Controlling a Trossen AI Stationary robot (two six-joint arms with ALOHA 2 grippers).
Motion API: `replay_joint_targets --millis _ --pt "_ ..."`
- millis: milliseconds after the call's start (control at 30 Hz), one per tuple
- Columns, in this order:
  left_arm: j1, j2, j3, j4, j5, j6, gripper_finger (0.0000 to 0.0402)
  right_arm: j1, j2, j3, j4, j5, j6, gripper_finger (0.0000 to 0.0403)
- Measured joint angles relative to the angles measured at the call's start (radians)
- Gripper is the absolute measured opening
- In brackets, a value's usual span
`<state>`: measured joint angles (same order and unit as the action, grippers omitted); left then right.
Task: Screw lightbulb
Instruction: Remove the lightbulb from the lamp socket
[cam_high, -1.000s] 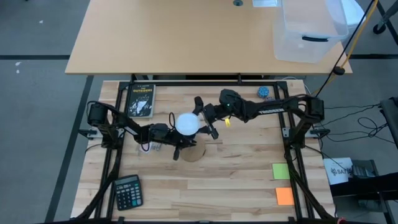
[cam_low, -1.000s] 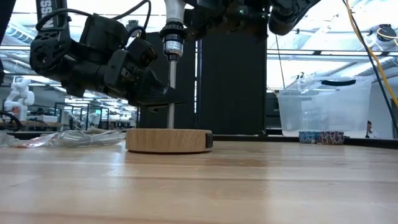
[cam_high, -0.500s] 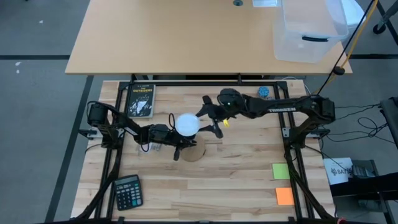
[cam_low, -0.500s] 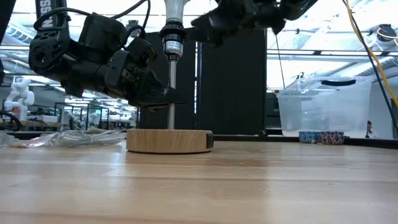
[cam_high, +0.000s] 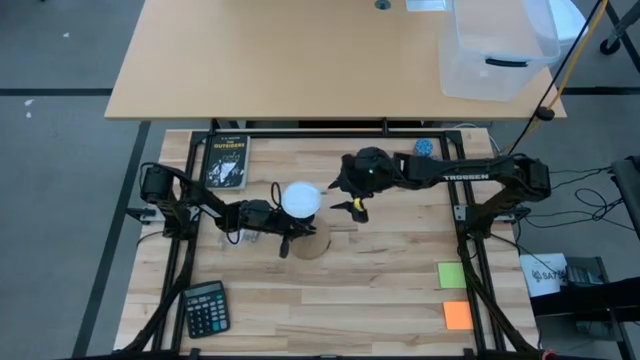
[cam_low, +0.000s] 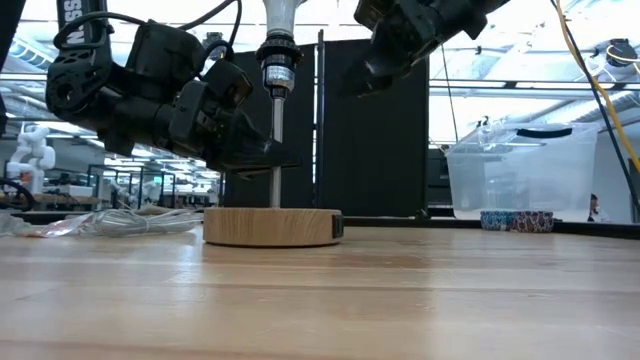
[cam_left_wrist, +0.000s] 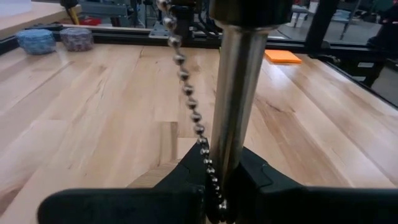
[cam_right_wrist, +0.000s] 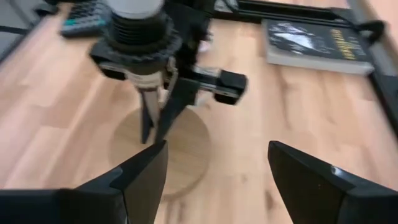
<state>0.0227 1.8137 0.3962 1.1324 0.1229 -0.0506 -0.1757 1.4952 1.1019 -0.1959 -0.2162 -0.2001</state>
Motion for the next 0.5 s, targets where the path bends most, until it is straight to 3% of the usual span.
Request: replay_joint_targets --millis 200,500 --pt "0.001 0.000 0.000 0.002 -0.016 -0.004 0.0033 -0.005 -0.055 -0.078 0.093 0.130 0.001 0.0270" --pt "0.001 0.001 0.000 0.010 -0.045 -0.023 0.0033 -0.002 -0.305 -0.404 0.531 0.179 0.112 0.0270"
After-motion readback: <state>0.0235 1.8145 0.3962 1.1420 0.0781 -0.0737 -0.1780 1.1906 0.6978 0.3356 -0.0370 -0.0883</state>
